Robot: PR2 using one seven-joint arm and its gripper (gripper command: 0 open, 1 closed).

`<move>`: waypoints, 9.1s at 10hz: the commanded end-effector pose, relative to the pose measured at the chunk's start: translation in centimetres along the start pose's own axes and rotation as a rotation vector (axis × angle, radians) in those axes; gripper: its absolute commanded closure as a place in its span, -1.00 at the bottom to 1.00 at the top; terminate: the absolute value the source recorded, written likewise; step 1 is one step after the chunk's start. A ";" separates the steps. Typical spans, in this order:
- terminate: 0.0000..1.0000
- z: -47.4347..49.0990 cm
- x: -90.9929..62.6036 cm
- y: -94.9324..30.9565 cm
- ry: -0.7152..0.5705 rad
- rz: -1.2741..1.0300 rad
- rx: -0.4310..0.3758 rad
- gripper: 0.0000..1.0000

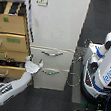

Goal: Opening the fridge

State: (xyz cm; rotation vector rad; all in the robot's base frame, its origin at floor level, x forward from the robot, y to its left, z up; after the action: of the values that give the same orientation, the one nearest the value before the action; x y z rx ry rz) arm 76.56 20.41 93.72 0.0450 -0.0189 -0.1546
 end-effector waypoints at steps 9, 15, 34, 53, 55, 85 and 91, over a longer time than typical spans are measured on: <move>-1.00 8.1 9.1 10.9 -0.075 -0.007 0.162 -1.00; -1.00 9.1 12.6 10.9 -0.069 -0.012 0.108 -1.00; -1.00 8.8 15.0 12.0 -0.041 -0.038 -0.092 1.00; -1.00 11.5 4.6 14.7 -0.018 -0.111 -0.083 1.00; -1.00 13.7 -2.7 10.9 0.009 -0.239 -0.083 1.00; -1.00 30.2 -19.7 -18.8 -0.092 -1.101 -0.345 -1.00; -1.00 17.2 -18.8 5.5 -0.018 -0.414 -0.255 -1.00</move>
State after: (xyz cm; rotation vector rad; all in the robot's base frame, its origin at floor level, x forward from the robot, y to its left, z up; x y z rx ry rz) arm 56.16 12.69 117.47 -0.2726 -0.0216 -1.0134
